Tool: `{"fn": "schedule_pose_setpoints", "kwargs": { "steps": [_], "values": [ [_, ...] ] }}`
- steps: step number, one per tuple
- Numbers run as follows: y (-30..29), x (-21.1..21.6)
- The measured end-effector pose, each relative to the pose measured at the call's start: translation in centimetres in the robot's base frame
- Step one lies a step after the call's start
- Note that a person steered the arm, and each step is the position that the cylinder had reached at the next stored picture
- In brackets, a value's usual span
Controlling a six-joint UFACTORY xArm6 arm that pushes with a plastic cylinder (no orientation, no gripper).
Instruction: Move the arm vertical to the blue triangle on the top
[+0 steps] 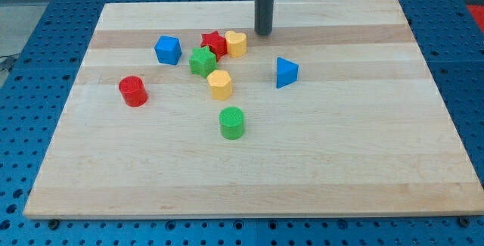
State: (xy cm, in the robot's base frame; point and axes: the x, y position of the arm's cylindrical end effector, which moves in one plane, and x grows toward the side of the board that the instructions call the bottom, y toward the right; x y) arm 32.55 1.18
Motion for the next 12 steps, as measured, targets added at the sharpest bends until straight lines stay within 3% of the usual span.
{"fn": "schedule_pose_setpoints", "kwargs": {
  "steps": [2,3,6,7,9,10,11,12],
  "values": [
    [0.4,1.0],
    [6.3,-6.4],
    [6.7,-10.9],
    [6.7,-11.0],
    [12.5,-12.3],
    [15.8,-7.8],
    [12.7,-9.1],
    [5.5,-11.8]
  ]
}}
